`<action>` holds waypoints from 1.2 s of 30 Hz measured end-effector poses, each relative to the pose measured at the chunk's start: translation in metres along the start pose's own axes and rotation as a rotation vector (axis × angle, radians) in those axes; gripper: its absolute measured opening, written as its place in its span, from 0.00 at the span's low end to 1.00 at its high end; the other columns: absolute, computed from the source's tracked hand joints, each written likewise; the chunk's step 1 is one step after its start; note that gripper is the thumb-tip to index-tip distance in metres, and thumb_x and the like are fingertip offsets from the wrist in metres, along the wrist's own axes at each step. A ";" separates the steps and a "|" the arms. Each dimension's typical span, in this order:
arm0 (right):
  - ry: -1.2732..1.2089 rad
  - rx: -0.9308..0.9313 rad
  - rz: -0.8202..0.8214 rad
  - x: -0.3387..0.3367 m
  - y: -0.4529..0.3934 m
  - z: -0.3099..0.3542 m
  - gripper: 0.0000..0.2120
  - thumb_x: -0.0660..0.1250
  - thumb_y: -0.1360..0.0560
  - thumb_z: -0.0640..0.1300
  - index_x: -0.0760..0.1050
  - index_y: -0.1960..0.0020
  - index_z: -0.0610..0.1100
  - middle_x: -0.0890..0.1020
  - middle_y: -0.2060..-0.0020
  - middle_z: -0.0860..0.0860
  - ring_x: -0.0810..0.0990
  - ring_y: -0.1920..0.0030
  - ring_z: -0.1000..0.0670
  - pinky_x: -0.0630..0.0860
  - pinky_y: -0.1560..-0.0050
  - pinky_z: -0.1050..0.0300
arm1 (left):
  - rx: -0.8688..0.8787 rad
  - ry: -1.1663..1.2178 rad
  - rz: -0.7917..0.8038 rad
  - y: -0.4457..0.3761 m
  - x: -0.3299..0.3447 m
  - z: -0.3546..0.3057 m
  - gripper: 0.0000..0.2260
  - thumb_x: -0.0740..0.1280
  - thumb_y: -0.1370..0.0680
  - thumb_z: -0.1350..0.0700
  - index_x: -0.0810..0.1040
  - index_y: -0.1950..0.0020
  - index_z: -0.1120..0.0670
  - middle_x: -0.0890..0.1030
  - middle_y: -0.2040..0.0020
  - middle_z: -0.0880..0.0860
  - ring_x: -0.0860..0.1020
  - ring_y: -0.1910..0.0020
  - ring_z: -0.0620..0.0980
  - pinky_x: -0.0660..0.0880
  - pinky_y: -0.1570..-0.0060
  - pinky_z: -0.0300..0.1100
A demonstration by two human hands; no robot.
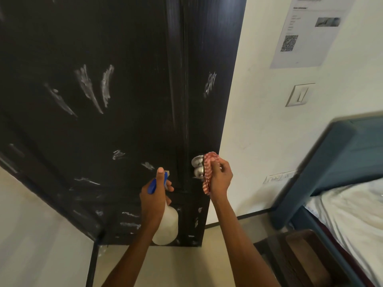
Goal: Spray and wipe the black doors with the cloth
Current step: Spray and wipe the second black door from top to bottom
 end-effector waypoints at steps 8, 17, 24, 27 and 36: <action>1.263 -1.095 0.284 0.076 0.039 0.035 0.15 0.78 0.28 0.50 0.83 0.43 0.48 0.83 0.43 0.48 0.79 0.39 0.42 0.72 0.33 0.42 | 0.018 -0.017 0.010 -0.003 0.005 -0.005 0.25 0.59 0.24 0.36 0.80 0.52 0.57 0.82 0.62 0.56 0.76 0.74 0.48 0.74 0.72 0.40; 0.798 -0.417 0.067 0.023 0.001 0.036 0.12 0.67 0.19 0.53 0.78 0.41 0.48 0.79 0.44 0.50 0.79 0.46 0.50 0.70 0.49 0.66 | -0.030 0.060 -0.005 -0.008 -0.003 0.006 0.20 0.61 0.20 0.42 0.79 0.57 0.57 0.82 0.64 0.55 0.76 0.78 0.45 0.74 0.77 0.36; 1.898 -1.034 0.586 0.108 0.047 0.025 0.21 0.75 0.25 0.52 0.79 0.34 0.48 0.73 0.30 0.45 0.68 0.28 0.38 0.62 0.26 0.39 | -0.031 -0.003 -0.031 -0.008 -0.013 0.010 0.19 0.60 0.18 0.42 0.79 0.56 0.55 0.83 0.61 0.57 0.77 0.77 0.44 0.74 0.75 0.36; 2.372 -1.188 0.788 0.110 0.056 0.007 0.29 0.78 0.28 0.51 0.75 0.29 0.48 0.70 0.27 0.44 0.65 0.25 0.38 0.58 0.23 0.41 | -0.050 -0.012 -0.028 -0.008 -0.015 0.009 0.19 0.60 0.18 0.42 0.79 0.57 0.55 0.83 0.61 0.57 0.77 0.79 0.44 0.74 0.77 0.35; 2.180 -1.429 0.908 0.103 0.054 0.012 0.24 0.72 0.23 0.53 0.76 0.30 0.48 0.74 0.29 0.45 0.67 0.25 0.37 0.58 0.22 0.38 | -0.042 0.011 -0.064 0.013 -0.015 0.008 0.23 0.59 0.21 0.38 0.80 0.56 0.57 0.83 0.64 0.55 0.76 0.78 0.45 0.74 0.76 0.34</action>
Point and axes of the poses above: each hand's wrist, its own y-axis away from the middle knuckle, its own x-axis out of the palm, z = x × y, the point moved 8 cm from there along -y, towards the middle knuckle
